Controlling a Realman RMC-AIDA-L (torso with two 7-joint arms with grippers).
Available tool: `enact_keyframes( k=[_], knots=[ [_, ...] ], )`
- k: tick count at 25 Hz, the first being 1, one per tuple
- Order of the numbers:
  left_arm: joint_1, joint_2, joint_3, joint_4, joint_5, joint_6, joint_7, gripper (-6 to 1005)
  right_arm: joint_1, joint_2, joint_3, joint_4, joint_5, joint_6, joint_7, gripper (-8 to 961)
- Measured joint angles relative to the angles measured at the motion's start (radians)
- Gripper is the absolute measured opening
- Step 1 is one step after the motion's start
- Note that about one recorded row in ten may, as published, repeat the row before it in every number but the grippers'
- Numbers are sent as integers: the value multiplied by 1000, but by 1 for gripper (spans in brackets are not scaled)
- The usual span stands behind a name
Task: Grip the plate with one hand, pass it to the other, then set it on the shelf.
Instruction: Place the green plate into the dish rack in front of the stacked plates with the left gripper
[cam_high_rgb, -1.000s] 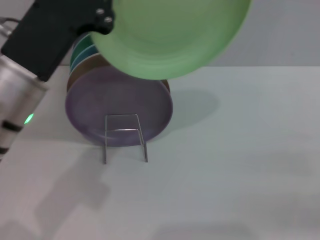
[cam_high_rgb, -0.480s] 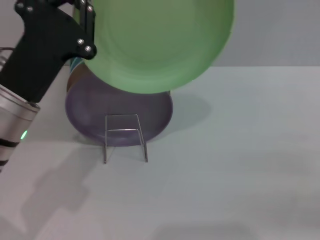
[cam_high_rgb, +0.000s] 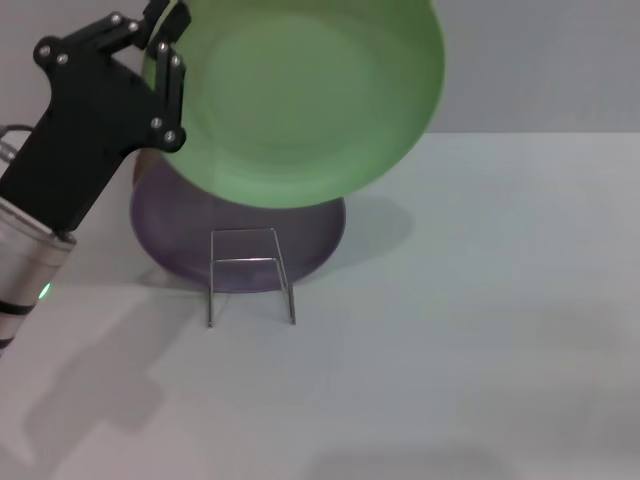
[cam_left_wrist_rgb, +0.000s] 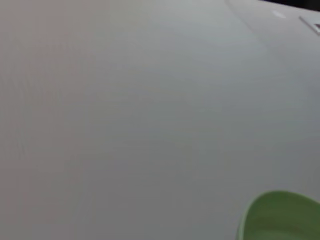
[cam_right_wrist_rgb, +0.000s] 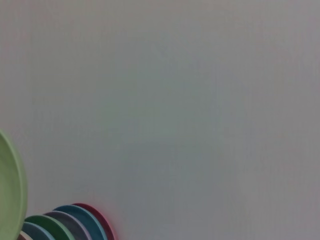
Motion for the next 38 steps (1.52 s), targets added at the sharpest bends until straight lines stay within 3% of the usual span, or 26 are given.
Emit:
enact_keyframes(
  k=[13,27,38],
  knots=[
    [-94,-37,-9,242,-1,150,-28,80,-2,0,-28,3,6,6,9,695],
    [-159,-43,-24,361,-1,164,4,92,-2,-2,-39,5,7,10,10,695],
    [-154,-43,-15,401,-1,181,5,102,-3,-2,-40,5,7,10,10,694]
  ],
)
